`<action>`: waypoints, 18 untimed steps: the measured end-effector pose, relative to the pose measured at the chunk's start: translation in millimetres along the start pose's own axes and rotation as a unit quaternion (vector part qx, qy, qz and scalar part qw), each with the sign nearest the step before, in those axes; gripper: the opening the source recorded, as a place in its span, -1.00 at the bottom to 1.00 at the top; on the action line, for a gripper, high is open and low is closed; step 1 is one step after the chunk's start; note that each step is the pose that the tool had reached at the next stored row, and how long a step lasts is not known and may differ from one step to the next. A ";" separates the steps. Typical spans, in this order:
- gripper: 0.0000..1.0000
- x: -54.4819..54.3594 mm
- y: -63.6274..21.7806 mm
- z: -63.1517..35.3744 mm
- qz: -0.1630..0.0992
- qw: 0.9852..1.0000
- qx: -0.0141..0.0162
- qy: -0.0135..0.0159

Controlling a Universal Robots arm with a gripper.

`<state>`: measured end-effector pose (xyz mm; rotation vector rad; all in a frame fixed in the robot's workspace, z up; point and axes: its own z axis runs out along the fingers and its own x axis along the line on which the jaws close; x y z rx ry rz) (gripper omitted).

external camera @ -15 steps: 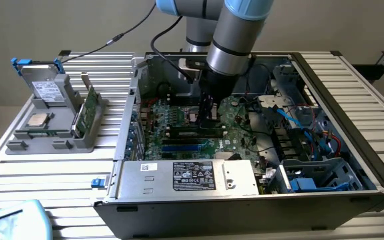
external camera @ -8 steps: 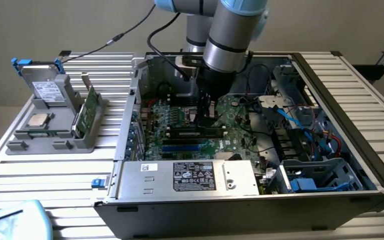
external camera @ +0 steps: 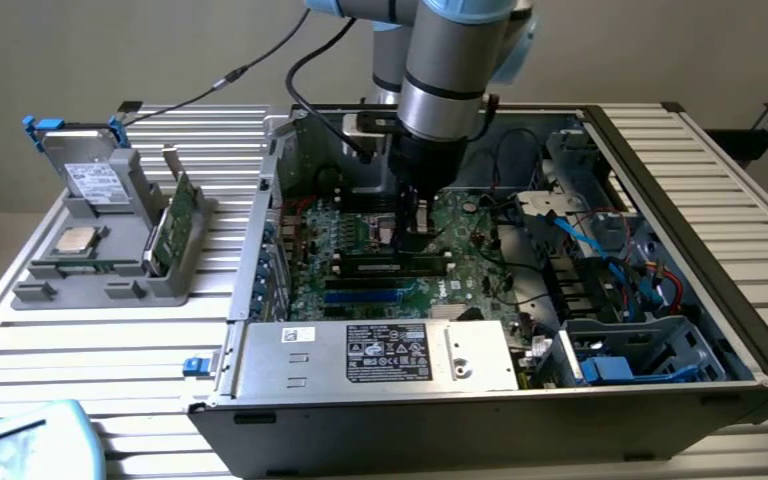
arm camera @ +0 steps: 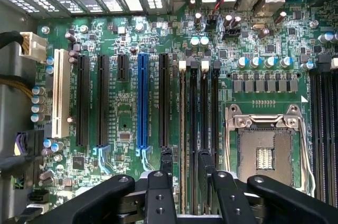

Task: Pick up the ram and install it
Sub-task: 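Insert the ram into the slot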

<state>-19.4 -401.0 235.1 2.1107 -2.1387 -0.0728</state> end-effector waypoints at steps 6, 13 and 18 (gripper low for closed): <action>-0.33 0.6 3.9 -13.6 -0.013 1.000 0.004 0.002; -0.33 0.7 5.2 -14.9 -0.042 0.999 0.021 0.006; -0.33 -2.3 13.2 -14.0 -0.041 0.998 0.042 0.006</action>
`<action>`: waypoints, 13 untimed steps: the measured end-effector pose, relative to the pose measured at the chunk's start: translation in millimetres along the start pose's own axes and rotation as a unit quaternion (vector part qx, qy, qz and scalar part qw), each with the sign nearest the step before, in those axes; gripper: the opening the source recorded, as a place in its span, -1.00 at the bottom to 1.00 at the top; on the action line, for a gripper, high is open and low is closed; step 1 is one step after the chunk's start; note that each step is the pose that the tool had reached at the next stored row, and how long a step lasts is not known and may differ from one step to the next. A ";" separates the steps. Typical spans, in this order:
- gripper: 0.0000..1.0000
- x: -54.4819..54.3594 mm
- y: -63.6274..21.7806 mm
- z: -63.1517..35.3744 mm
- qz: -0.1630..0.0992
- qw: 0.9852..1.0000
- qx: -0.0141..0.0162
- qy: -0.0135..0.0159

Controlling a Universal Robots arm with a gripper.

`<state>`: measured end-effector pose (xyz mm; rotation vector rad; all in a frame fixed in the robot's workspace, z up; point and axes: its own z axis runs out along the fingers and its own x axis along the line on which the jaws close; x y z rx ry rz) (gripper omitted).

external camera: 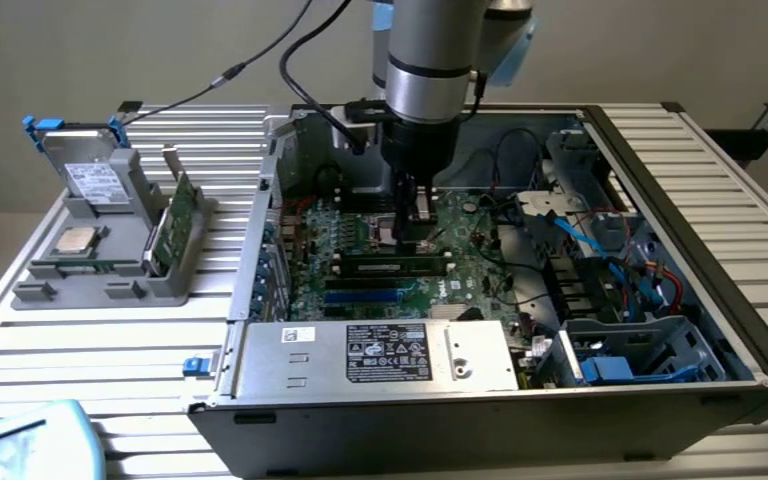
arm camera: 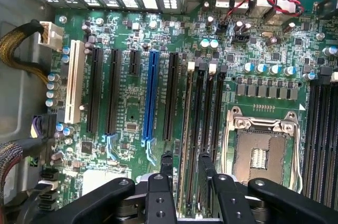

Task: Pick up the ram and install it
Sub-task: 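Insert the ram into the slot, then press down the ram until it locks into place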

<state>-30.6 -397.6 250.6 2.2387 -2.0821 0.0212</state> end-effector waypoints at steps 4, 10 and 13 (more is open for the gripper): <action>-0.33 -0.7 1.7 0.1 0.000 1.000 0.002 0.000; -0.33 -0.9 1.7 0.0 0.000 1.000 0.002 0.000; -0.33 -1.0 1.7 0.0 0.000 1.000 0.002 0.000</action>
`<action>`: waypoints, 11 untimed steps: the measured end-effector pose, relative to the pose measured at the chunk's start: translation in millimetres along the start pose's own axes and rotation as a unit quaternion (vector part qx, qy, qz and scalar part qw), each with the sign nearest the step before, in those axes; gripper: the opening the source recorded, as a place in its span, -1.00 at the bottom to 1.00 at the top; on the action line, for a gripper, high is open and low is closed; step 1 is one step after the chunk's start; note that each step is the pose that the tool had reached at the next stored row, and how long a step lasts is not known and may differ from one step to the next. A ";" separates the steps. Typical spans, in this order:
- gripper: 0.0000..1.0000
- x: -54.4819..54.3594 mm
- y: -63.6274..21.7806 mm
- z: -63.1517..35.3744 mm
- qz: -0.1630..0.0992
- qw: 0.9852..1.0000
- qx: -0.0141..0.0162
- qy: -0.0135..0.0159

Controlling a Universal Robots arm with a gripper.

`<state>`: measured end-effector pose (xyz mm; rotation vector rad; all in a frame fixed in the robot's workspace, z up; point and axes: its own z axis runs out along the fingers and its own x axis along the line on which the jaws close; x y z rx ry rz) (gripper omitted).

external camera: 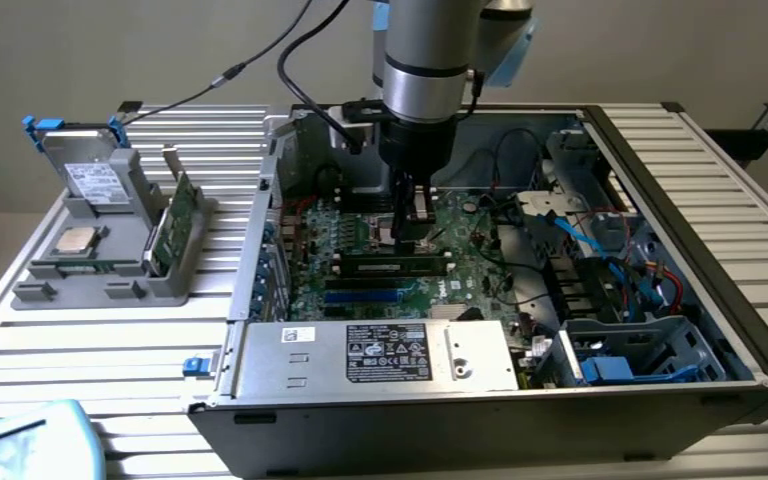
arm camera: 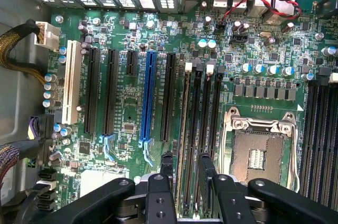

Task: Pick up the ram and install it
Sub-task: 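Press down the ram until it locks into place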

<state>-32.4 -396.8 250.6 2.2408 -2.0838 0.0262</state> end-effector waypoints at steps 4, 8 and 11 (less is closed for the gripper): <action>-0.33 -0.1 0.0 0.0 0.000 1.000 0.000 0.000; -0.63 -0.3 0.0 0.0 0.000 1.000 0.000 0.000; -0.79 -0.3 0.0 0.0 0.000 1.000 0.000 0.000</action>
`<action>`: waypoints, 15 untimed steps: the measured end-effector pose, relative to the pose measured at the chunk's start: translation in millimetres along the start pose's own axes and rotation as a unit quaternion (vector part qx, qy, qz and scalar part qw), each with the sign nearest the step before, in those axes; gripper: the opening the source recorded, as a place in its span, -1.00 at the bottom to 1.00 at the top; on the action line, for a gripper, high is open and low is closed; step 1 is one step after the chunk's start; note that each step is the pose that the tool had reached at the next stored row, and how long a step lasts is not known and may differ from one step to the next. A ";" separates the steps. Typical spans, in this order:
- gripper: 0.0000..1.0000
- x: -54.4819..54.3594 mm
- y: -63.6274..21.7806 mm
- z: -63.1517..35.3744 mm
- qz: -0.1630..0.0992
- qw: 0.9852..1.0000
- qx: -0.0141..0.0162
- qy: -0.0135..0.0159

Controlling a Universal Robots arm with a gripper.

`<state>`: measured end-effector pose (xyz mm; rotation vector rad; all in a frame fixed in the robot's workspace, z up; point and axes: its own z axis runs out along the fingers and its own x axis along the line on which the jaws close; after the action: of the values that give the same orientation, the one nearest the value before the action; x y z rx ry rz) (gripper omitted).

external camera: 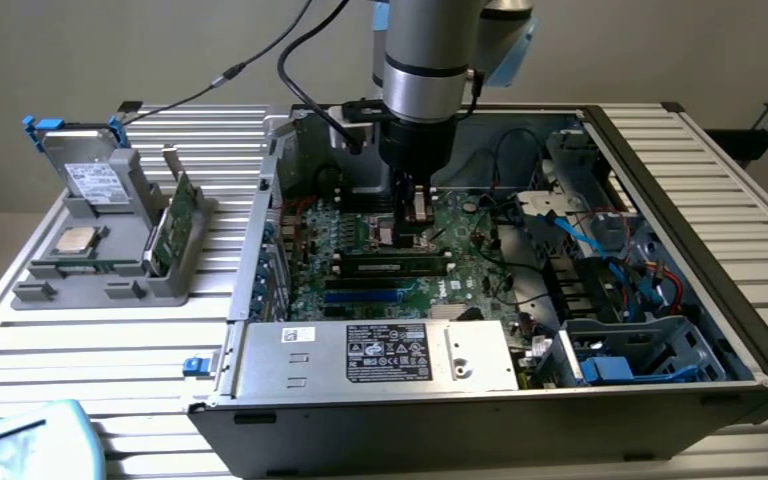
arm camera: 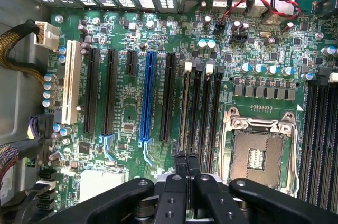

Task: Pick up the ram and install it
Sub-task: 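Press down the ram until it locks into place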

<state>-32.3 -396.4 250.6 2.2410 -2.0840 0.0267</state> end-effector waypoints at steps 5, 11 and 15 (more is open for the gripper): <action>-0.79 2.0 -11.0 -0.3 0.000 1.000 0.000 0.000; -0.79 2.8 -16.1 4.6 0.000 1.000 0.000 0.000; -0.79 2.3 -16.7 11.9 0.000 1.000 0.000 0.000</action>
<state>-16.1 -398.4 238.1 2.2413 -2.0840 0.0265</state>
